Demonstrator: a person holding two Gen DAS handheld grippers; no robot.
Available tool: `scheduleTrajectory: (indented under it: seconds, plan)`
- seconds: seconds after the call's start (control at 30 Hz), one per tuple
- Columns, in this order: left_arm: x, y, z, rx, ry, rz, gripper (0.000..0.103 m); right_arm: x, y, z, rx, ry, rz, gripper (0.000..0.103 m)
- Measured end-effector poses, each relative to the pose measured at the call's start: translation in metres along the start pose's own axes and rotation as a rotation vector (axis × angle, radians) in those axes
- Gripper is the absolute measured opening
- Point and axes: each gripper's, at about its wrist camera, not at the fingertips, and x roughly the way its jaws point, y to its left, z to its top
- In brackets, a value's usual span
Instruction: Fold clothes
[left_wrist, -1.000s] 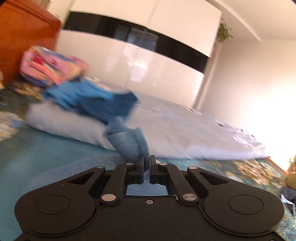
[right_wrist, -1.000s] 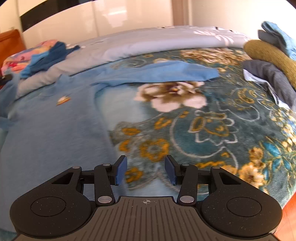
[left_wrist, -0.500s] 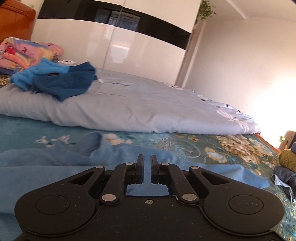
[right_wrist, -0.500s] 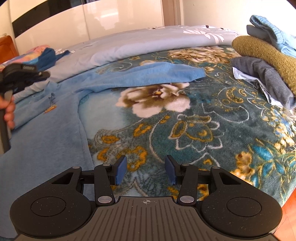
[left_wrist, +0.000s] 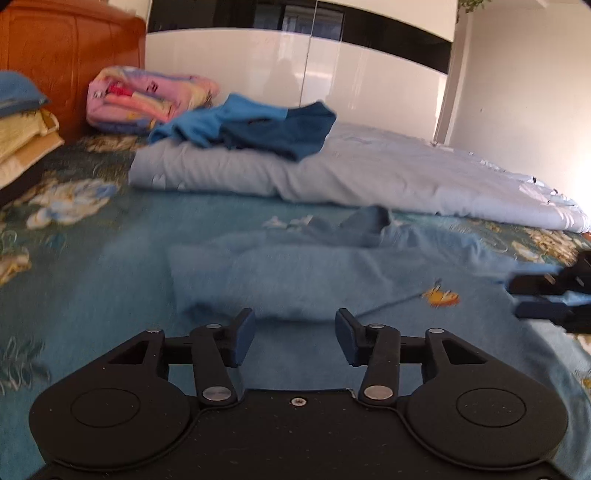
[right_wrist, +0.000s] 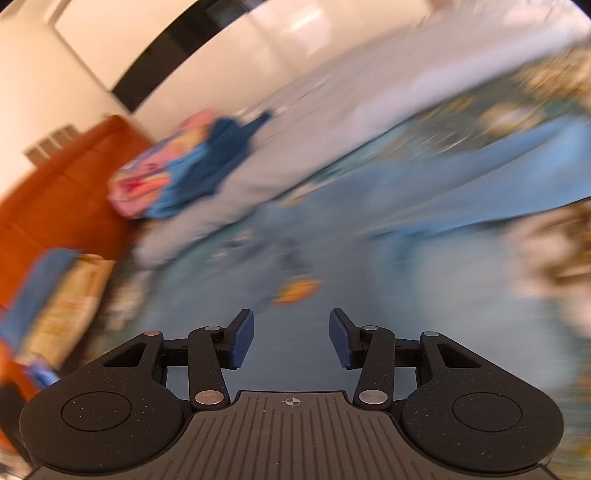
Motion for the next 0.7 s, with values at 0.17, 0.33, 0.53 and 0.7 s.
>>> scheduleTrajectory:
  seconds: [0.17, 0.33, 0.53, 0.7]
  plan:
    - [0.011, 0.003, -0.007, -0.003, 0.019, -0.012, 0.049, 0.06, 0.032, 0.024, 0.071, 0.086, 0.158, 0.042]
    - [0.016, 0.001, -0.018, 0.011, 0.026, -0.045, 0.052, 0.105, 0.062, 0.034, 0.098, 0.168, 0.219, 0.042]
    - [0.02, 0.003, -0.024, 0.001, 0.04, -0.065, 0.055, 0.123, 0.08, 0.028, 0.156, 0.172, 0.283, 0.044]
    - [0.021, 0.001, -0.026, 0.01, 0.036, -0.078, 0.059, 0.136, 0.07, 0.028, 0.299, 0.154, 0.353, 0.024]
